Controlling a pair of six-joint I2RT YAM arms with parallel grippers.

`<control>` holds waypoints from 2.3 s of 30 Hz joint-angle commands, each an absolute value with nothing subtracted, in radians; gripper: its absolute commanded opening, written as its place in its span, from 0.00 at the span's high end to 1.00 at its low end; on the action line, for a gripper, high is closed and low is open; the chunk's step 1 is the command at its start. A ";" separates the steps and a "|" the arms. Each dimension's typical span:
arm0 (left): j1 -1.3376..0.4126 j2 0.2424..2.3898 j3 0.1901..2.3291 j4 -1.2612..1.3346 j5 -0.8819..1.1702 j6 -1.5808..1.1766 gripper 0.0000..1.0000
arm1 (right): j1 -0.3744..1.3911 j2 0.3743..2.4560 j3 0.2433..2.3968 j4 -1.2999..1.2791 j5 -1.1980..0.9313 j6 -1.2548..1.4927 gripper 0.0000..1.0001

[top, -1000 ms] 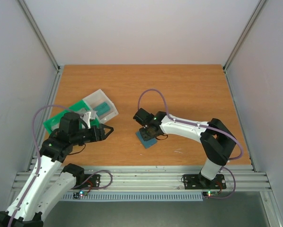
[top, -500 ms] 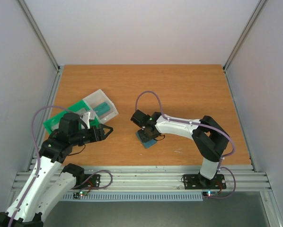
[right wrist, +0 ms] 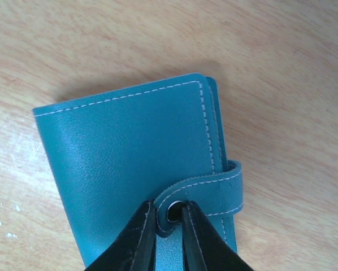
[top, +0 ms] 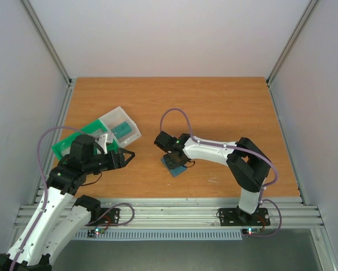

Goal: Take the credit cards out of the card holder

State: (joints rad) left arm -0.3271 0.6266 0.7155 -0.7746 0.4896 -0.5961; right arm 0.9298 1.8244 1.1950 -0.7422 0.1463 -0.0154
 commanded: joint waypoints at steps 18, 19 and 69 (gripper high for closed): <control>-0.330 0.688 0.695 -0.748 0.487 -0.612 0.25 | 0.939 1.680 1.146 -0.698 0.106 0.048 0.99; -0.330 0.695 0.693 -0.740 0.491 -0.612 0.25 | 0.939 1.663 1.142 -0.695 0.097 0.051 0.99; -0.336 0.862 0.472 -0.444 0.595 -0.706 0.34 | 0.887 1.329 0.785 -0.561 0.078 0.306 0.99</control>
State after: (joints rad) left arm -0.3290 0.8520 0.4870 -0.5262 0.5625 -0.6907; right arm 0.8932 1.3418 0.8223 -0.5114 -0.0307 0.3050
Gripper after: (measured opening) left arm 0.659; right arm 0.041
